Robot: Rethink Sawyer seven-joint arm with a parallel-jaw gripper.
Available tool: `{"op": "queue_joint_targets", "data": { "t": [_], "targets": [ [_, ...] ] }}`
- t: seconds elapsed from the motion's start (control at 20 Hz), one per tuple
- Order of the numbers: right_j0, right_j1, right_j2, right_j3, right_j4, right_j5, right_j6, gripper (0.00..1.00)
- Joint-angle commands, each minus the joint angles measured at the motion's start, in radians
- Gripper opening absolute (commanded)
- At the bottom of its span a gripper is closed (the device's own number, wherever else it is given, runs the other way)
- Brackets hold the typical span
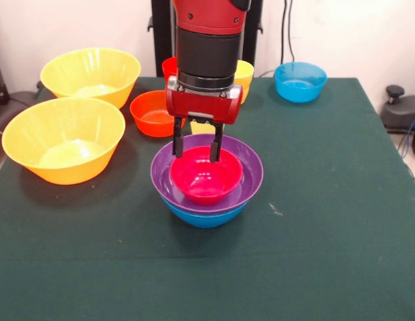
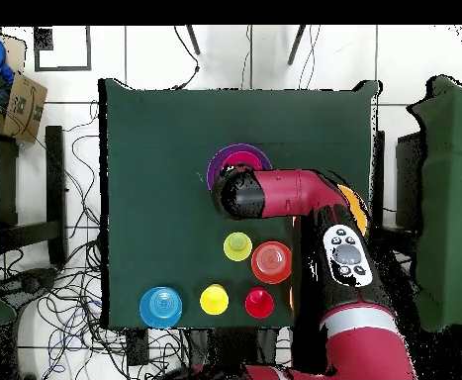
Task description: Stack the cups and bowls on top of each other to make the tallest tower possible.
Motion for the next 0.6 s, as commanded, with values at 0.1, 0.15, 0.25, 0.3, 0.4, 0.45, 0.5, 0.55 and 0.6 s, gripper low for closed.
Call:
{"op": "queue_joint_targets", "data": {
  "t": [0.1,0.15,0.25,0.3,0.4,0.45,0.5,0.55,0.6],
  "targets": [
    [0.024,0.064,-0.01,-0.007,-0.086,-0.024,-0.006,1.0],
    [0.025,0.064,-0.011,-0.009,-0.085,-0.022,-0.006,1.0],
    [0.024,0.068,-0.009,-0.015,-0.084,-0.019,-0.011,1.0],
    [0.024,0.07,-0.009,-0.019,-0.084,-0.017,-0.012,1.0],
    [0.027,0.069,-0.01,-0.019,-0.082,-0.012,-0.012,1.0],
    [0.029,0.069,-0.011,-0.021,-0.081,-0.01,-0.011,1.0],
    [0.031,0.066,-0.011,-0.019,-0.079,-0.008,-0.01,1.0],
    [0.033,0.065,-0.012,-0.02,-0.078,-0.005,-0.01,1.0],
    [0.031,0.057,-0.008,-0.013,-0.074,0.002,-0.014,1.0]
  ]
}}
